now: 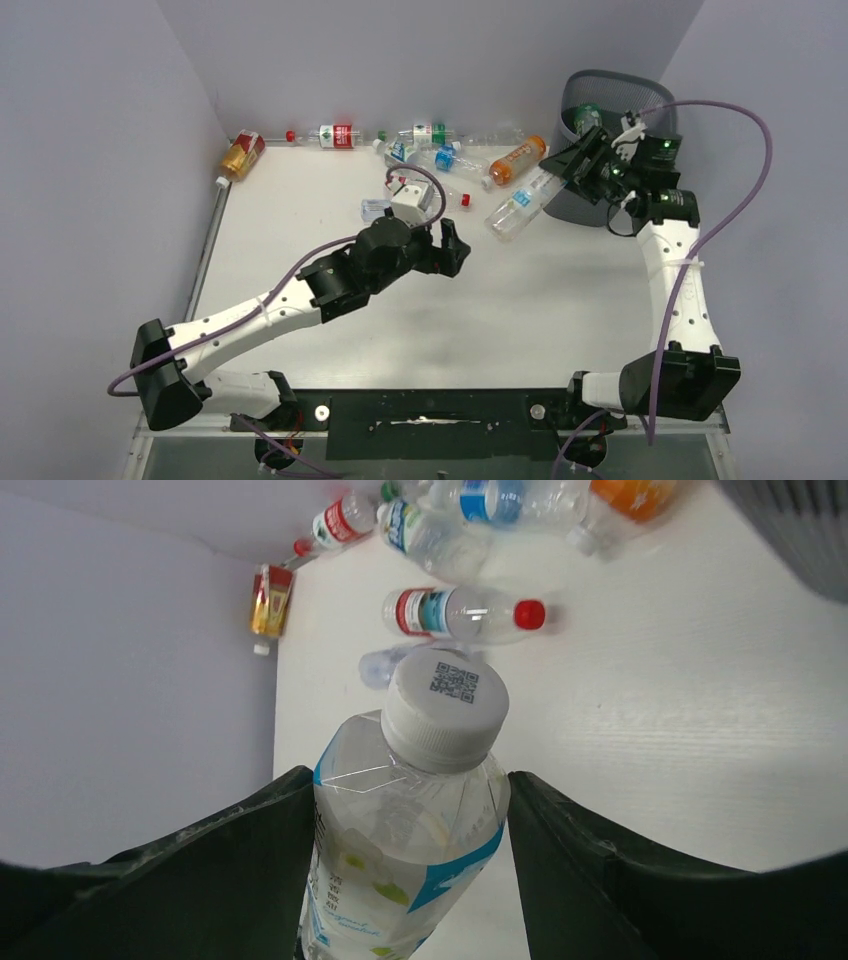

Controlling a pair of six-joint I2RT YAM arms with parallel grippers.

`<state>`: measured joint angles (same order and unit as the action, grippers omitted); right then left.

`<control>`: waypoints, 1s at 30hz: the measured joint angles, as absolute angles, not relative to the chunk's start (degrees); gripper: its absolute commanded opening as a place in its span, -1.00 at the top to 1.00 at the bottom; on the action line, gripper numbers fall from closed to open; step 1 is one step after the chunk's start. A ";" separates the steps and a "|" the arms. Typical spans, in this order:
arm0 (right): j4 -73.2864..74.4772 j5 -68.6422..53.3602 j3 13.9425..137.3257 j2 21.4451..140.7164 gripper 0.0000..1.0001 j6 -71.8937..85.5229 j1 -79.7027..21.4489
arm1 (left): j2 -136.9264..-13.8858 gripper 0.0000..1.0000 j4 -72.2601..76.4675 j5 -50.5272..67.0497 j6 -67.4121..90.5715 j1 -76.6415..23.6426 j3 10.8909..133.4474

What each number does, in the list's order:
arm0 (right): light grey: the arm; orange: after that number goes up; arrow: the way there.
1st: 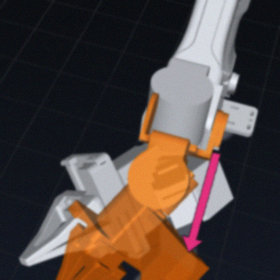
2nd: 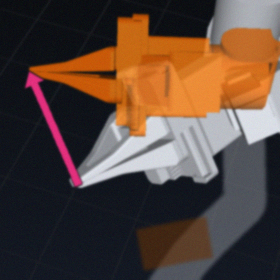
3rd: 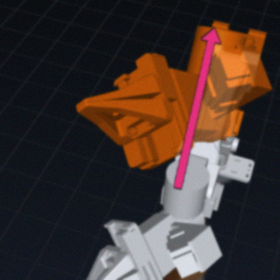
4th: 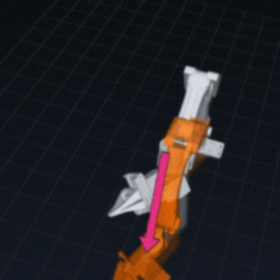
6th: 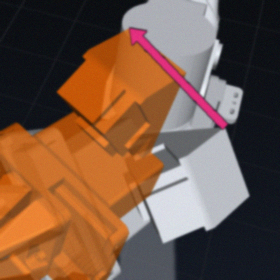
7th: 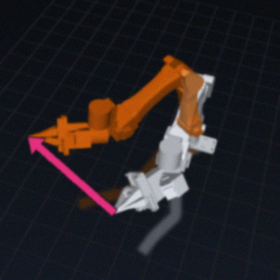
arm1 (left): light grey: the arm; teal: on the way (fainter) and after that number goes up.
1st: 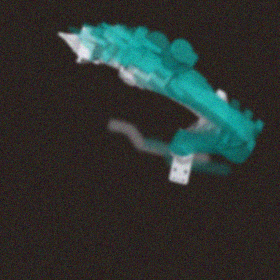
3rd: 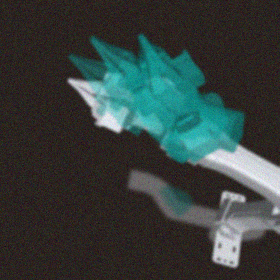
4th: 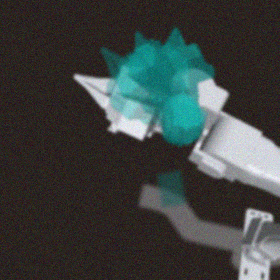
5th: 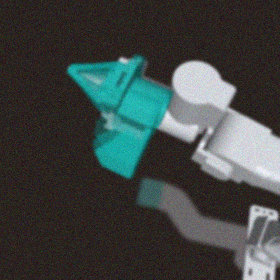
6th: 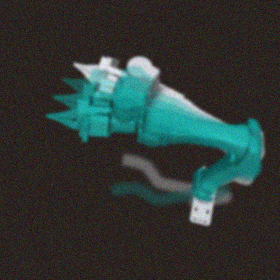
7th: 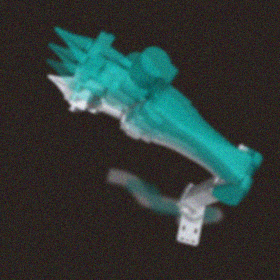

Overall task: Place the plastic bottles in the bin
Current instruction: Pick up the plastic bottle at the center of the board, then place the plastic bottle in the trash bin.

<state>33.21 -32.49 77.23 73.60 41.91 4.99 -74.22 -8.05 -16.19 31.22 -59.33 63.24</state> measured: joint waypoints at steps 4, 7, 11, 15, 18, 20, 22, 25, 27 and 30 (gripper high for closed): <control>35.53 -32.25 87.24 78.46 -0.17 40.07 10.04 | -70.74 -0.72 -9.50 -16.19 31.29 -56.49 64.47; 36.49 -31.88 95.31 81.95 -0.17 39.57 13.52 | -68.93 -0.73 -10.28 -15.88 31.29 -54.17 64.66; 36.60 -31.59 105.34 86.78 -0.18 39.88 18.15 | -68.53 -0.73 -11.14 -15.44 31.38 -51.77 64.20; 35.11 -31.46 112.14 91.11 -0.19 42.09 22.98 | -68.16 -0.73 -11.90 -14.44 31.88 -50.30 61.98; 34.00 -30.65 115.66 94.17 -0.21 43.83 25.80 | -68.16 -0.73 -12.49 -13.61 32.16 -49.45 61.10; 33.43 -29.80 118.13 96.42 -0.24 44.47 27.24 | -68.12 -0.73 -12.82 -13.17 32.23 -48.82 60.95; 32.97 -28.49 120.33 98.48 -0.34 44.82 28.18 | -68.03 -0.73 -12.95 -12.80 32.25 -48.18 60.86; 32.75 -26.94 122.91 101.25 -0.67 44.66 28.45 | -67.83 -0.74 -13.15 -12.34 32.23 -47.37 60.84; 32.88 -26.68 125.16 103.59 -0.90 44.23 28.42 | -67.70 -0.74 -13.21 -11.97 32.23 -46.96 60.77; 33.58 -26.83 130.72 108.64 -0.96 43.27 28.36 | -67.61 -0.74 -13.39 -11.44 32.23 -46.41 60.73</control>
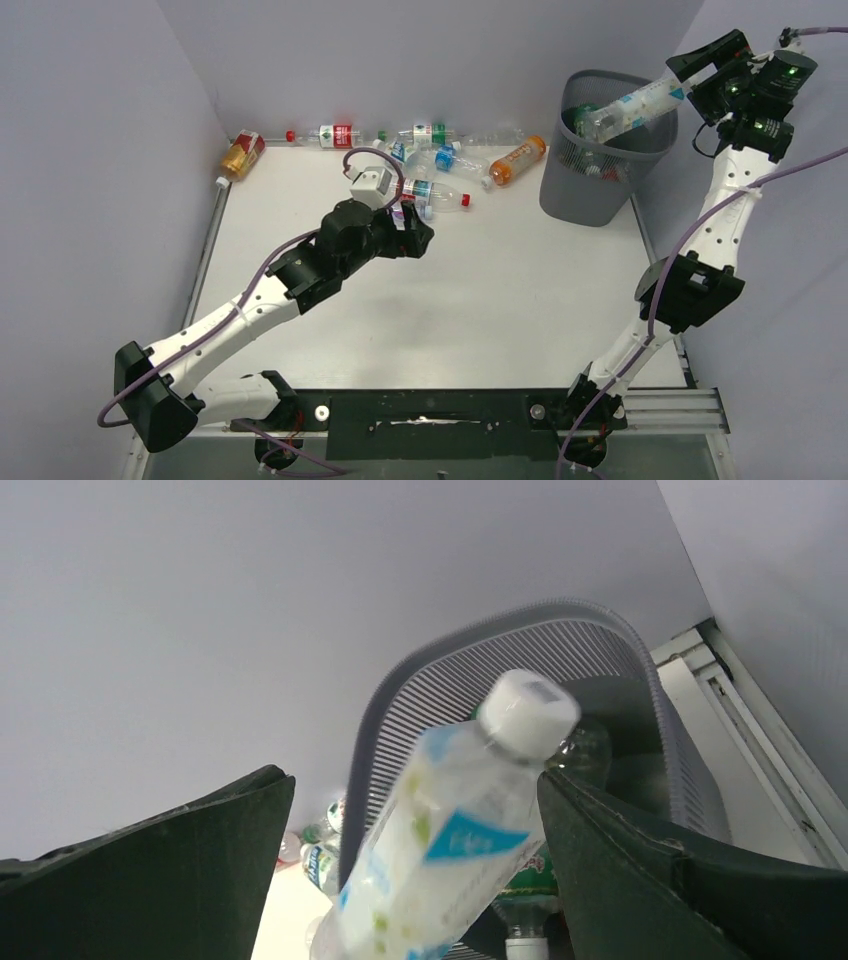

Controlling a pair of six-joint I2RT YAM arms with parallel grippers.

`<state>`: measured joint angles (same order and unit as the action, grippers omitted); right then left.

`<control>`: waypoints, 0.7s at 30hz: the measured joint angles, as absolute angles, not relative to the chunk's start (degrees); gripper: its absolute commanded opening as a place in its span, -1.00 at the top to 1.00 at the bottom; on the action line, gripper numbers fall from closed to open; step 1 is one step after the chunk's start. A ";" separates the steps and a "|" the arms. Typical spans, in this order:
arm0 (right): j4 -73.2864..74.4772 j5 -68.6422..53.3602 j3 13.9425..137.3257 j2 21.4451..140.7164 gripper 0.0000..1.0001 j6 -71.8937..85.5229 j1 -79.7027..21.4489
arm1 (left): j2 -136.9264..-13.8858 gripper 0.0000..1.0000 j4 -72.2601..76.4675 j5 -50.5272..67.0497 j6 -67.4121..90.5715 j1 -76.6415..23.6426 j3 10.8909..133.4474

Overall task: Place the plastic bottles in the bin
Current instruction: Place the plastic bottle in the trash bin.

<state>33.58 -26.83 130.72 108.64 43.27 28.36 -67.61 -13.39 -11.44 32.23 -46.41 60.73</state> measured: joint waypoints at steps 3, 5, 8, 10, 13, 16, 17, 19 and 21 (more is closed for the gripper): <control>34.70 -26.92 131.68 110.78 -0.96 42.04 28.03 | -67.61 -0.74 -13.56 -11.09 32.32 -46.00 60.62; 35.18 -26.96 130.65 110.56 -0.96 41.54 27.73 | -67.61 -0.74 -13.61 -10.83 32.42 -45.67 60.45; 35.97 -27.09 129.47 109.32 -0.96 40.75 27.64 | -67.96 -0.74 -13.89 -10.15 32.71 -45.17 60.42; 36.86 -27.59 129.47 108.36 -0.96 40.36 27.55 | -68.71 -0.74 -13.96 -9.85 32.84 -44.91 60.42; 37.36 -28.08 128.01 105.47 -0.96 39.75 27.51 | -70.43 -0.74 -14.11 -9.41 32.91 -44.66 60.47; 37.28 -28.67 123.44 100.36 -0.96 39.40 27.31 | -72.75 -0.75 -14.83 -8.64 33.01 -43.88 60.69; 37.23 -28.88 121.19 98.13 -0.96 39.35 27.27 | -73.67 -0.76 -15.11 -8.32 33.06 -43.33 60.93; 37.39 -29.21 117.30 93.62 -0.96 39.18 26.89 | -75.88 -0.76 -15.44 -7.35 33.30 -41.60 61.78; 37.23 -29.45 113.65 89.32 -0.96 38.98 25.85 | -78.52 -0.76 -15.59 -6.33 33.50 -39.24 62.98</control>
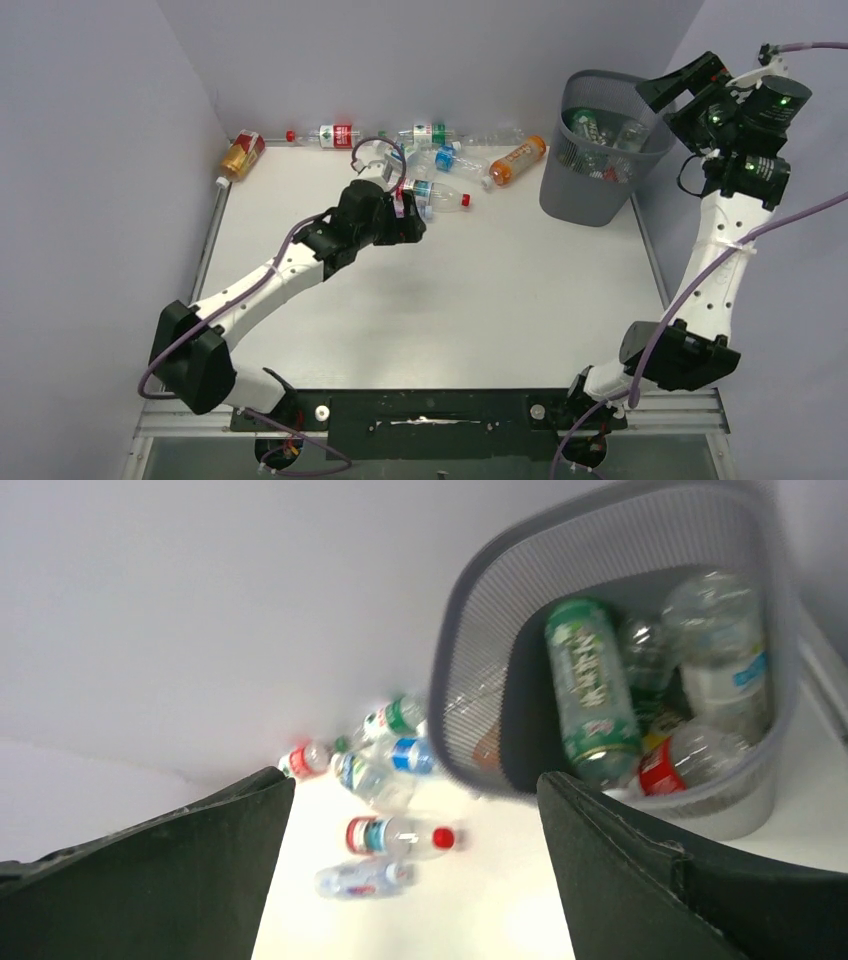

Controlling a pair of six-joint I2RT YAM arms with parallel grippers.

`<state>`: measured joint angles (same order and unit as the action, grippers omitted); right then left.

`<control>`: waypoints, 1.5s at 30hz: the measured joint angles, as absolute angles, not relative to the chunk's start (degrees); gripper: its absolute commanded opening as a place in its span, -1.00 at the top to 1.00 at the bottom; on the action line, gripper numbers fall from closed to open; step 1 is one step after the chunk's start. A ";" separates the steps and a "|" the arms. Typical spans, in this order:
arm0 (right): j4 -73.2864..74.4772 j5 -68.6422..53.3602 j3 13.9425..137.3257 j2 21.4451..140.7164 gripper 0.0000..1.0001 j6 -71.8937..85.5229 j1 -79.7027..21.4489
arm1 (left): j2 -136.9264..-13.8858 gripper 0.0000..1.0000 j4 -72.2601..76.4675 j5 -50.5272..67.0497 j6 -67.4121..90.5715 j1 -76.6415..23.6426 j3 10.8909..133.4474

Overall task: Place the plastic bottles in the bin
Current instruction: Place the plastic bottle in the trash bin, then pick up the plastic bottle at the center of the board.

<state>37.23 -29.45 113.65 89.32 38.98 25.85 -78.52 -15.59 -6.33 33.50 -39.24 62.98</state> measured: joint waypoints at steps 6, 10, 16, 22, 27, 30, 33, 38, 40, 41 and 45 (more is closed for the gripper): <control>37.67 -28.75 104.33 78.87 -0.96 37.41 16.71 | -88.42 -0.76 -15.84 -5.10 33.71 -33.41 68.42; 38.22 -28.21 98.28 73.87 -0.96 36.58 12.27 | -94.26 -0.75 -15.92 -5.08 34.20 -30.46 72.47; 39.11 -26.04 89.84 68.95 -0.96 36.03 8.78 | -102.21 -0.72 -15.70 -6.70 32.03 -25.30 80.95; 41.47 -24.49 83.55 65.23 -0.96 35.03 5.63 | -107.46 -0.73 -9.93 -7.64 22.26 -23.29 84.38; 42.94 -23.64 81.93 62.72 -0.96 33.80 5.56 | -111.70 -0.73 -4.91 -4.25 17.63 -21.58 84.38; 43.83 -23.31 81.34 61.65 -0.96 33.04 5.52 | -114.45 -0.73 -2.61 -1.50 17.06 -19.77 84.38; 44.07 -23.05 80.36 60.84 -0.95 32.29 5.52 | -117.03 -0.73 -0.56 2.13 16.88 -17.82 84.38; 44.38 -22.92 78.26 60.42 -0.96 31.73 5.52 | -119.68 -0.73 1.58 8.14 16.97 -16.16 84.31; 44.47 -22.92 77.47 60.40 -0.96 31.70 5.52 | -119.90 -0.72 2.87 10.33 17.21 -16.21 83.79; 44.45 -22.92 77.10 60.40 -0.96 31.70 5.52 | -119.90 -0.72 3.62 11.31 17.41 -16.21 83.29; 44.47 -22.92 76.20 60.34 -0.96 31.70 5.52 | -119.74 -0.71 6.98 14.13 18.02 -16.69 79.50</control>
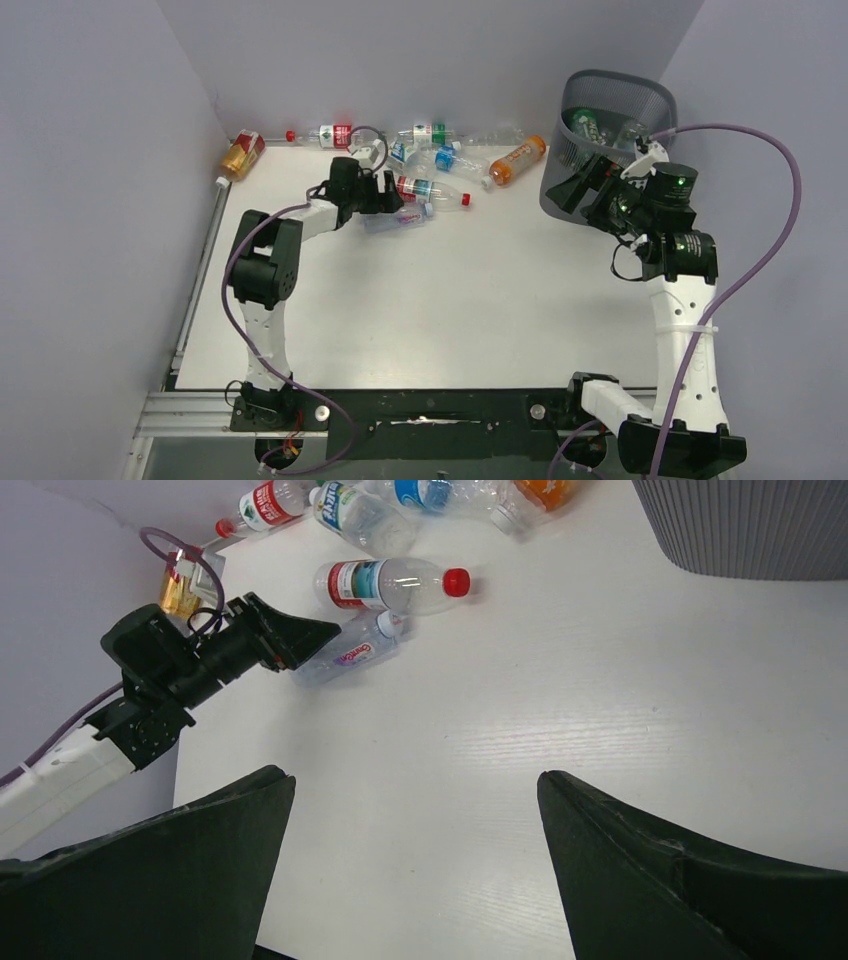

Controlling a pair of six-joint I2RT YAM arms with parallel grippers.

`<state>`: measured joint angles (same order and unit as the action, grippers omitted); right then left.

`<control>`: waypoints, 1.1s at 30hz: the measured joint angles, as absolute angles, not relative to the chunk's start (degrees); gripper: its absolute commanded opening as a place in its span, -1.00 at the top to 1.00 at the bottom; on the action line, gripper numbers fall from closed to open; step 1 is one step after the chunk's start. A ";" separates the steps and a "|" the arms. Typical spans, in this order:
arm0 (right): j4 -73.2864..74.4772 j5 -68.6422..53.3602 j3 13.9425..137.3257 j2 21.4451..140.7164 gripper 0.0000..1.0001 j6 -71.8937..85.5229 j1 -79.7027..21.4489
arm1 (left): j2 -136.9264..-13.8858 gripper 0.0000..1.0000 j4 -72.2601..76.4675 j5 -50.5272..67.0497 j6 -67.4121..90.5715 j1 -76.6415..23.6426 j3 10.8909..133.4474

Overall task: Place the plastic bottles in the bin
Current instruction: Pick up the plastic bottle at the center of the board.

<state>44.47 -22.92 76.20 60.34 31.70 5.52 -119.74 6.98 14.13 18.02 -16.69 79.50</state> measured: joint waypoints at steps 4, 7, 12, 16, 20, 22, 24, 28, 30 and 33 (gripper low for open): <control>44.27 -22.96 75.11 59.57 -0.96 31.73 5.52 | -118.13 -0.70 9.76 15.81 19.73 -17.08 74.43; 44.21 -23.00 73.71 58.48 -0.96 31.81 5.52 | -114.76 -0.70 9.87 15.68 19.68 -17.82 71.44; 44.18 -23.09 72.16 57.06 -0.96 31.97 5.52 | -110.15 -0.70 9.34 15.14 19.59 -19.92 66.17; 44.16 -23.14 71.53 56.05 -0.96 32.16 5.26 | -107.24 -0.70 7.79 12.99 18.79 -22.68 63.22; 44.14 -23.16 70.98 55.00 -0.95 32.38 5.15 | -106.50 -0.69 5.52 10.00 17.34 -26.89 63.05; 44.16 -23.16 70.59 54.43 -0.96 32.42 5.15 | -106.19 -0.69 4.45 8.43 16.88 -28.82 62.81; 44.29 -23.14 70.17 53.80 -0.96 32.56 5.15 | -105.75 -0.69 3.03 6.50 16.36 -30.74 62.54; 44.25 -23.18 69.32 52.62 -0.96 32.67 5.15 | -105.54 -0.65 0.62 2.13 15.70 -33.67 62.52; 44.29 -23.29 68.88 52.03 -0.96 32.86 5.15 | -105.54 -0.59 -0.97 -0.08 15.57 -34.65 62.52; 44.69 -23.64 67.96 50.81 -0.98 32.97 5.15 | -105.54 -0.44 -2.50 -2.81 15.35 -35.42 62.52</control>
<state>44.69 -23.64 67.96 50.81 32.97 5.15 -105.54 -2.50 -2.81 15.35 -35.42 62.52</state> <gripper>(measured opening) 0.981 0.778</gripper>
